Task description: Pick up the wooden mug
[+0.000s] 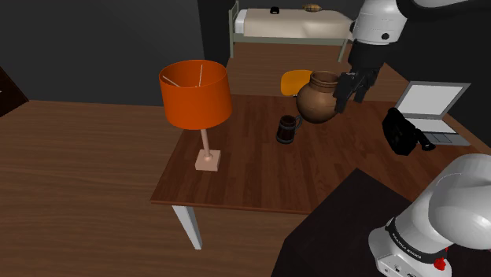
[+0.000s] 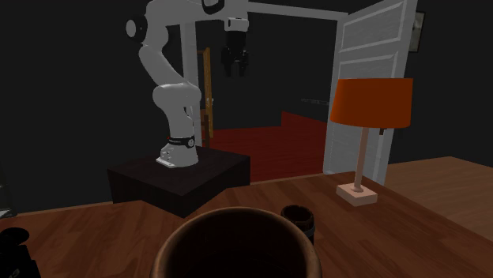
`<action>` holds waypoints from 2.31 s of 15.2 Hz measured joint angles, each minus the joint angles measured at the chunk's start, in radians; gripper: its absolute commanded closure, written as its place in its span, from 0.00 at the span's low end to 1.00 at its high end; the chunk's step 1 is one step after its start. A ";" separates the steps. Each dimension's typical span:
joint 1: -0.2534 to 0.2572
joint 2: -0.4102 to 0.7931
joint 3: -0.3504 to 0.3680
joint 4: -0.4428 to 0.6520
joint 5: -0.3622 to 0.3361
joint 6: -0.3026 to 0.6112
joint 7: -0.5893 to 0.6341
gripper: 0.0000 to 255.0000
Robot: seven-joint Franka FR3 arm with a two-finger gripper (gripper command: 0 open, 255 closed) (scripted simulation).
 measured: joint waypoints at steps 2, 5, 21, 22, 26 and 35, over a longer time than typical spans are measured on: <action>-0.002 0.007 -0.007 -0.007 -0.007 0.014 -0.011 0.00; -0.013 0.061 -0.036 -0.026 -0.035 0.087 -0.058 0.00; -0.063 0.518 -0.192 0.004 -0.134 0.540 -0.322 0.00; -0.065 0.556 -0.200 0.028 -0.133 0.556 -0.339 0.00; -0.074 0.706 -0.223 0.096 -0.121 0.646 -0.401 0.00; -0.125 1.042 -0.241 0.336 -0.063 0.761 -0.555 0.00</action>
